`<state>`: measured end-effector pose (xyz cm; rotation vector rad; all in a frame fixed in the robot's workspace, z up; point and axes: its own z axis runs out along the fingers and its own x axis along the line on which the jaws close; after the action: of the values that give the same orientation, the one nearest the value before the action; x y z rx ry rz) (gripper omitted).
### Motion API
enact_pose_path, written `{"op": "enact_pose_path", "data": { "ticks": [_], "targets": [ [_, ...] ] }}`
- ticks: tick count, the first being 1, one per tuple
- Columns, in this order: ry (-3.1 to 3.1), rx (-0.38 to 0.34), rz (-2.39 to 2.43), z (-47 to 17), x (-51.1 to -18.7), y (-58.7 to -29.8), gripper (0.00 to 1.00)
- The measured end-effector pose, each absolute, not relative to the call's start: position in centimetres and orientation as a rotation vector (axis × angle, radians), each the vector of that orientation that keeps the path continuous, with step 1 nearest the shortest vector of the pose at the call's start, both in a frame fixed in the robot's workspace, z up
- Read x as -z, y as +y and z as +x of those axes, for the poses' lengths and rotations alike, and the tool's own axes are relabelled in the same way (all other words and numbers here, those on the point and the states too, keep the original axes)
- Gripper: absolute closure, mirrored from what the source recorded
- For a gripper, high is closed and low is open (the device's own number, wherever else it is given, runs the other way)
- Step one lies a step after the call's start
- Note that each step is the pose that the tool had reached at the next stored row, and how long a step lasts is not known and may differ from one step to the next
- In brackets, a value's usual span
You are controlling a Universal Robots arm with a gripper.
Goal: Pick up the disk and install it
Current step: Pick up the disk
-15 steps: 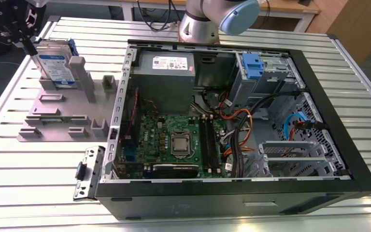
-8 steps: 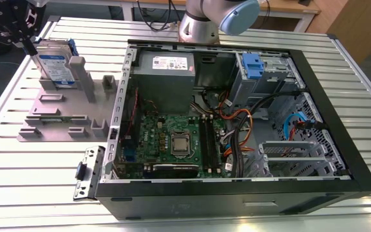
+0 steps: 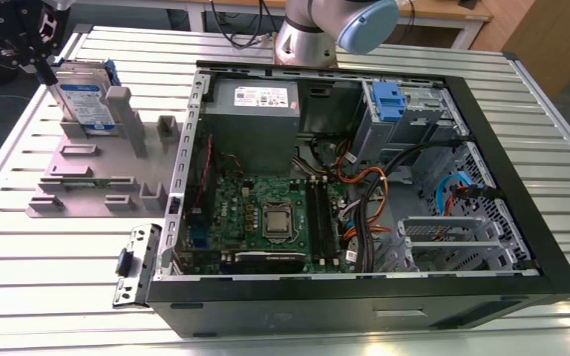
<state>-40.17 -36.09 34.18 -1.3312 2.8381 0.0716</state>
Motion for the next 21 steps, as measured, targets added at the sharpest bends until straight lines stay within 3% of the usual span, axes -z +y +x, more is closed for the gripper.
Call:
{"op": "enact_pose_path", "data": {
  "ticks": [21],
  "targets": [
    [2.817,-0.072,-1.376,-40.16,-34.19,-36.09,0.9]
  ]
}}
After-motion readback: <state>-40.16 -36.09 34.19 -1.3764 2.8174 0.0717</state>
